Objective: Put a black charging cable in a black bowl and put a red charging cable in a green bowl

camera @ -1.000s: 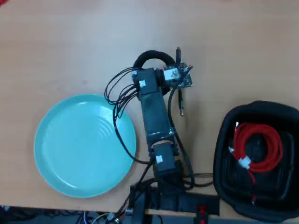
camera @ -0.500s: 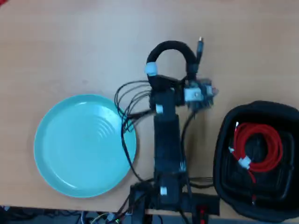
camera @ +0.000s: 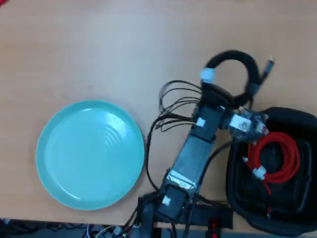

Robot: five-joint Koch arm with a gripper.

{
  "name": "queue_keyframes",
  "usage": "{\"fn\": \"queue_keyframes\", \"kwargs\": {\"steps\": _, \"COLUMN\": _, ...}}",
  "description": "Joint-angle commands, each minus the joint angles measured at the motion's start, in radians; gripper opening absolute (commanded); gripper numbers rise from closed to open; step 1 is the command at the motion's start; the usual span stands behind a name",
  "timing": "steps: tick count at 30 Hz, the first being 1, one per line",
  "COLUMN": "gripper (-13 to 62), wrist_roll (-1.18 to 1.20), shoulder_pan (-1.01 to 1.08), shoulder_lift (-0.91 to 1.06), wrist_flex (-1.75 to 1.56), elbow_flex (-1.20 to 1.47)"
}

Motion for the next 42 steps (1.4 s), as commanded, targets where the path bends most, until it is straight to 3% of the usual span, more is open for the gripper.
{"fn": "queue_keyframes", "kwargs": {"steps": 1, "gripper": -5.8, "wrist_roll": -0.075, "shoulder_pan": 0.069, "shoulder_lift": 0.067, "wrist_flex": -0.155, "elbow_flex": -0.434}}
{"fn": "queue_keyframes", "kwargs": {"steps": 11, "gripper": -5.8, "wrist_roll": -0.247, "shoulder_pan": 0.299, "shoulder_lift": 0.067, "wrist_flex": -0.348, "elbow_flex": -0.443}}
{"fn": "queue_keyframes", "kwargs": {"steps": 24, "gripper": -5.8, "wrist_roll": -0.245, "shoulder_pan": 0.776, "shoulder_lift": 0.061, "wrist_flex": -0.328, "elbow_flex": -0.331}}
{"fn": "queue_keyframes", "kwargs": {"steps": 35, "gripper": -5.8, "wrist_roll": -0.256, "shoulder_pan": 0.959, "shoulder_lift": 0.048, "wrist_flex": -0.348, "elbow_flex": -0.098}}
{"fn": "queue_keyframes", "kwargs": {"steps": 42, "gripper": -5.9, "wrist_roll": -0.249, "shoulder_pan": 0.983, "shoulder_lift": -0.117, "wrist_flex": -0.339, "elbow_flex": -0.084}}
